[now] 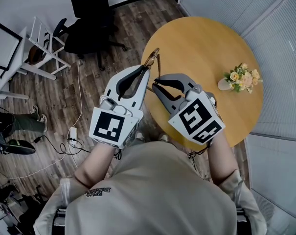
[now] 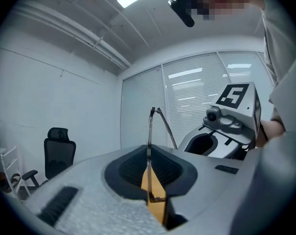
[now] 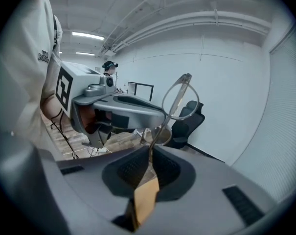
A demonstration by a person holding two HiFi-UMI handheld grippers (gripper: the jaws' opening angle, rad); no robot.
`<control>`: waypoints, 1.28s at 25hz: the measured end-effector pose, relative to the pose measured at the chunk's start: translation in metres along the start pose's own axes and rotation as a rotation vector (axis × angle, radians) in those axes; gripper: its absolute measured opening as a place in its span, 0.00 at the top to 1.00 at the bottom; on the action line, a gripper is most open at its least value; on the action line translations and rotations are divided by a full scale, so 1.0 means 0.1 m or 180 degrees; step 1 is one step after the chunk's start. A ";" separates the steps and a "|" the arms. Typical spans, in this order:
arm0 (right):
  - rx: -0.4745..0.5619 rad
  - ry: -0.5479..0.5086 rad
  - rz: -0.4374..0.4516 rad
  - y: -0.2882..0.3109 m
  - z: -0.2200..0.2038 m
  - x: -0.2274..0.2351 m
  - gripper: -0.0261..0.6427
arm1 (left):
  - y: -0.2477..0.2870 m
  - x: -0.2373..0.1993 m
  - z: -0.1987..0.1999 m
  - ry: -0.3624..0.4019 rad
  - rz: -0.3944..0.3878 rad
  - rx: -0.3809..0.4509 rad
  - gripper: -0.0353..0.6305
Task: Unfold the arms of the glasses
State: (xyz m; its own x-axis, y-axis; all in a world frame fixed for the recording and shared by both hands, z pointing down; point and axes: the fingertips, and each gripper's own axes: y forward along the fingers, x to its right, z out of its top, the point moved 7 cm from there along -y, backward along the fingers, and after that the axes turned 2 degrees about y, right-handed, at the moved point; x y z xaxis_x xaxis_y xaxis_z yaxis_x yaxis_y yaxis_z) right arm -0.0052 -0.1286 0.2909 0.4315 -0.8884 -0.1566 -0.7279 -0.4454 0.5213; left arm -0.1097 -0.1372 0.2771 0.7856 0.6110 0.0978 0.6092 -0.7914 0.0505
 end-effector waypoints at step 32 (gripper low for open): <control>0.0191 -0.0024 -0.0605 -0.78 0.01 0.32 0.89 | -0.11 -0.07 -0.21 0.0346 0.0310 -0.0346 0.89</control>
State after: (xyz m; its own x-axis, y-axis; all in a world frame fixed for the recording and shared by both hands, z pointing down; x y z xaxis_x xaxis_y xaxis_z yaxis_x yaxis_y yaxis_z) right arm 0.0647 -0.1222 0.2442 0.5605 -0.7883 -0.2538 -0.6642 -0.6109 0.4309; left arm -0.1244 -0.1332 0.2967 0.8203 0.5304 0.2139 0.5110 -0.8477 0.1422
